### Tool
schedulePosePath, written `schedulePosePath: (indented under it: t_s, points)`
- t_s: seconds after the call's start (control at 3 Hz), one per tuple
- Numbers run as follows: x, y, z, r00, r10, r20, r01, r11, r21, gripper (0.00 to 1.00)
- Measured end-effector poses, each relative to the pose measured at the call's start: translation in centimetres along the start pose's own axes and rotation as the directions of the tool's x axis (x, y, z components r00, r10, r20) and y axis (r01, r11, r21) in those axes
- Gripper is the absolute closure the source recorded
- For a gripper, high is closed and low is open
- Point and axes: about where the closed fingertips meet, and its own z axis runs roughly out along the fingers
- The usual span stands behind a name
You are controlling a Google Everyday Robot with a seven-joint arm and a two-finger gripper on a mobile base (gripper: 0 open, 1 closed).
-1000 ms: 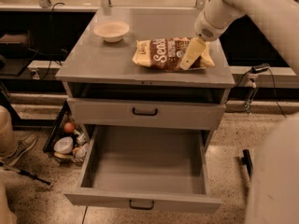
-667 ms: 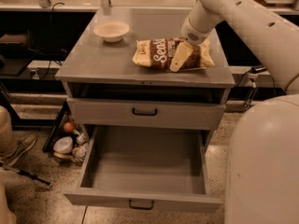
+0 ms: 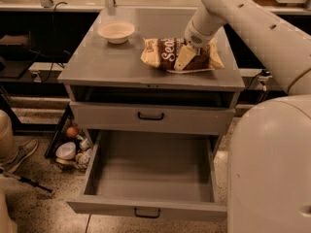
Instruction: Place brown chip bag into middle drawer
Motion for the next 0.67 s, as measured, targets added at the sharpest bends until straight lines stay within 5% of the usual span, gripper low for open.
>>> schedulePosePath:
  t_s: [0.67]
  points:
    - [1.5,2.0,-8.5,0.984,0.058,0.171,-0.060,0.9982,0.008,0.94]
